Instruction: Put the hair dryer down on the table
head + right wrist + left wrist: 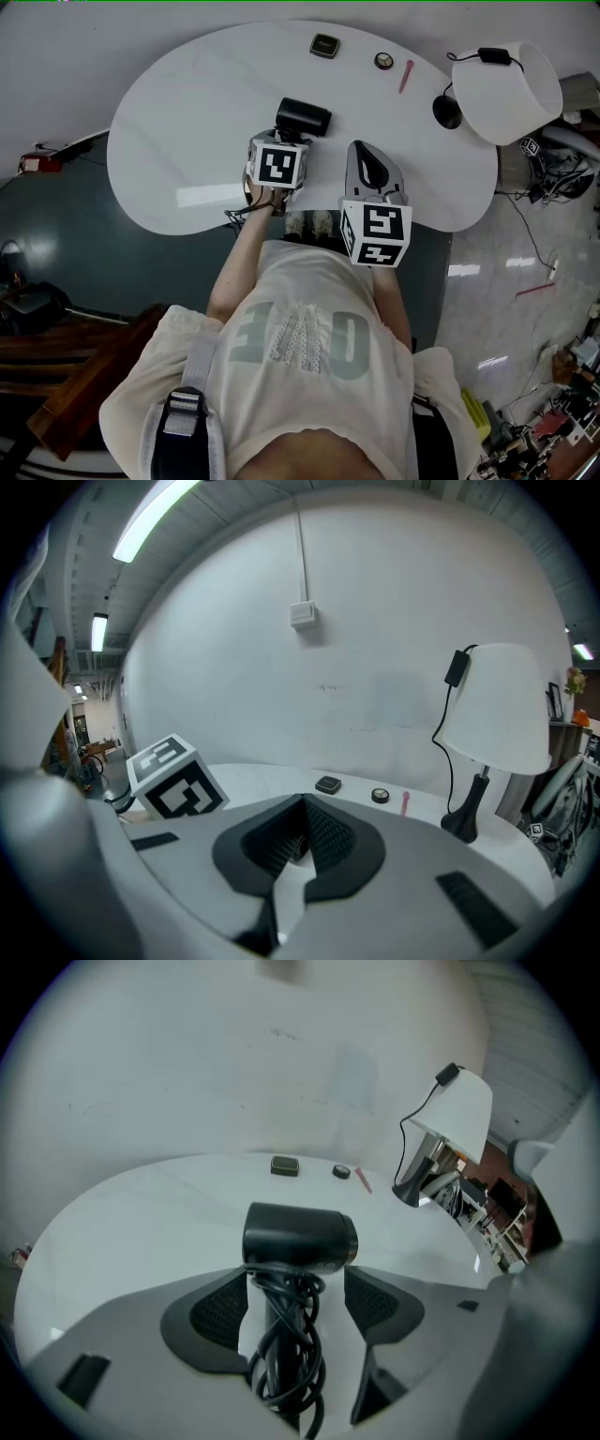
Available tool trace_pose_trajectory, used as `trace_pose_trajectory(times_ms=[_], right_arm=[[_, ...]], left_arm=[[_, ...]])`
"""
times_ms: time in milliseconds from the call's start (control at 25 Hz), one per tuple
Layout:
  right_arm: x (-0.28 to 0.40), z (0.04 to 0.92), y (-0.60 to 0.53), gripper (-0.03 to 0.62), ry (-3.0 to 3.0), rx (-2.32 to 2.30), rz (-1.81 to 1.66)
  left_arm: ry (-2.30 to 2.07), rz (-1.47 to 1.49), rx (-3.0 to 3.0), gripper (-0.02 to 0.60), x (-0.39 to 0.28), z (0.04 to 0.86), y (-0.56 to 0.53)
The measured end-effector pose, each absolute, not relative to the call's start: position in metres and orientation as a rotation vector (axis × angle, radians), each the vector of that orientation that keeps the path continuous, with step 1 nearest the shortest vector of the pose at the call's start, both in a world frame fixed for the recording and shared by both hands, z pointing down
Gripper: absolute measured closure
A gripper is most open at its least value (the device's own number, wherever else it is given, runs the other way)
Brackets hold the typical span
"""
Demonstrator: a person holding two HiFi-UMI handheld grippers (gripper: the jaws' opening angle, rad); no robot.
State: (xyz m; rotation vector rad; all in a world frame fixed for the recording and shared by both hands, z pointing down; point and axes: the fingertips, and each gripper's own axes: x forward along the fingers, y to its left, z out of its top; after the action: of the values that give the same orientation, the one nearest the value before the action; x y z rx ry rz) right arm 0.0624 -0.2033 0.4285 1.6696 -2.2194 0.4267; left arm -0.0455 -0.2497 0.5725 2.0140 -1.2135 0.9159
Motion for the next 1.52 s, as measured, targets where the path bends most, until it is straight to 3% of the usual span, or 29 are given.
trace_pose_trajectory(times_ms=[560, 760, 920, 1520], right_arm=[[0.040, 0.320, -0.248, 0.589, -2.482, 1.706, 0.192], [0.019, 0.280, -0.232, 0.589, -2.610, 1.667, 0.134], [0.011, 0.261, -0.223, 0.589, -2.686, 1.660, 0.111], [-0.006, 0.268, -0.225, 0.589, -2.656, 1.645, 0.142]], left_arm=[[-1.573, 0.416, 2.489, 0.298, -0.057, 0.331, -0.273], [-1.761, 0.149, 2.554, 0.475, -0.081, 0.277, -0.255], [-1.945, 0.072, 2.525, 0.574, -0.106, 0.253, -0.238], [-2.036, -0.071, 2.520, 0.575, -0.128, 0.233, -0.217]])
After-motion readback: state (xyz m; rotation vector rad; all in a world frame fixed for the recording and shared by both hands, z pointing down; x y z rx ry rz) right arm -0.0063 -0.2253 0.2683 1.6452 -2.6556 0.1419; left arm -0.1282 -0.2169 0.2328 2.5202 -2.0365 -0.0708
